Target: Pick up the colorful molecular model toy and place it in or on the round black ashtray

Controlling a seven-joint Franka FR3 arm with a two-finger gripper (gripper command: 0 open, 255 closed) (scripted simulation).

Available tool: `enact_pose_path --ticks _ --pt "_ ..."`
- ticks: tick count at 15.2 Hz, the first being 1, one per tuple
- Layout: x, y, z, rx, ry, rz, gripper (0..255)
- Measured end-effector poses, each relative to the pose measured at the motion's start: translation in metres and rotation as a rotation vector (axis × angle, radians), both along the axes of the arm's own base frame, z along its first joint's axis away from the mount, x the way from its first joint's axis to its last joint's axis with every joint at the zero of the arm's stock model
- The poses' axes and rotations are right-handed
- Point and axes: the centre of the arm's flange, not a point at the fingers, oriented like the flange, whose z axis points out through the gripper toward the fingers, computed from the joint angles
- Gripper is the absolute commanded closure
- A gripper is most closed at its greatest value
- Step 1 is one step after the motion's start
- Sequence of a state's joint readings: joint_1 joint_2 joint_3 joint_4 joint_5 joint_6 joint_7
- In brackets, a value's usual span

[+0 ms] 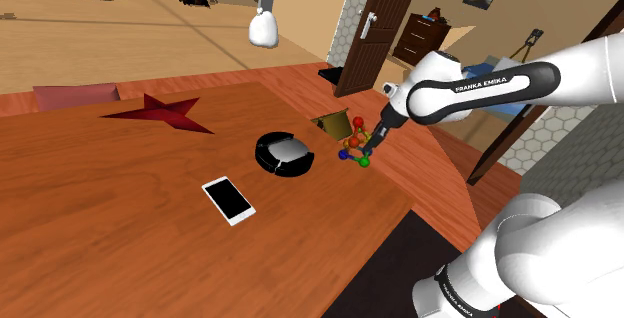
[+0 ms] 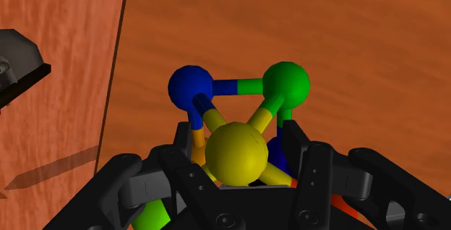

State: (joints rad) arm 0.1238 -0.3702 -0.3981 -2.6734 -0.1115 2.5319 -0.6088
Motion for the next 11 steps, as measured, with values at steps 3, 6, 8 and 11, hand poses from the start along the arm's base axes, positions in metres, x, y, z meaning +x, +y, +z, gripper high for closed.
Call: enact_pose_path --ticks 3,6,8,11 --pt "0.000 -0.001 0.016 0.000 0.000 0.000 255" --pt "0.001 -0.001 0.031 0.000 0.000 0.000 255" --pt "0.007 0.005 0.036 0.000 0.000 0.000 255" --pt "0.030 0.025 0.042 -0.001 0.000 0.000 255"
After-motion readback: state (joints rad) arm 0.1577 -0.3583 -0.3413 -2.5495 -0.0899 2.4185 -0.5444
